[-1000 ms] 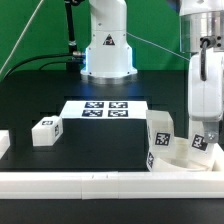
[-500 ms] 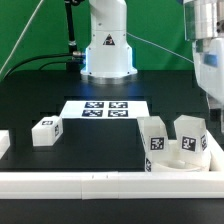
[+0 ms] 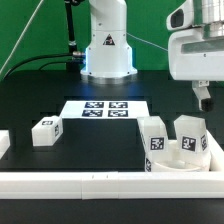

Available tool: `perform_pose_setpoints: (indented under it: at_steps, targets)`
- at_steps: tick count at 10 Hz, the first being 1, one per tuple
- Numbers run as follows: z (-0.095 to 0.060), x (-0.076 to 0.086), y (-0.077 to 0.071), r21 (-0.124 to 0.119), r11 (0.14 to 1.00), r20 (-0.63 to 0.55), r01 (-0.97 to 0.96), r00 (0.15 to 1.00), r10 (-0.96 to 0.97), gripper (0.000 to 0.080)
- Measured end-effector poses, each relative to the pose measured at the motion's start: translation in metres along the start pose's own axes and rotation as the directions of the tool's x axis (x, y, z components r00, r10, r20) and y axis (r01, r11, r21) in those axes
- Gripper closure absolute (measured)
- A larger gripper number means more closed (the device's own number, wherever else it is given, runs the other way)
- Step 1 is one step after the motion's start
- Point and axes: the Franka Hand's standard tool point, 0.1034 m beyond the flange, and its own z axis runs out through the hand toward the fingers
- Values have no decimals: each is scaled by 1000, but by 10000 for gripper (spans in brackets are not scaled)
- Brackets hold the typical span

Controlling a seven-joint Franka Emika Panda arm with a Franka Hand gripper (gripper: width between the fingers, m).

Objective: Assemble stool

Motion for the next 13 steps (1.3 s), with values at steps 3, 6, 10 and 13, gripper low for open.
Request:
perform_pose_setpoints:
  at_steps: [3,6,10,13]
  targets:
    - [-3,10,-1,-34,849,-7,527,850,-527,150]
    - [-3,9,0,-35,597,37,802,598,-801,150]
    - [-2,16,5,-54,318,63,947,321,-945,150]
    - [-1,15,8,-18,-74,160,997,-71,-985,150]
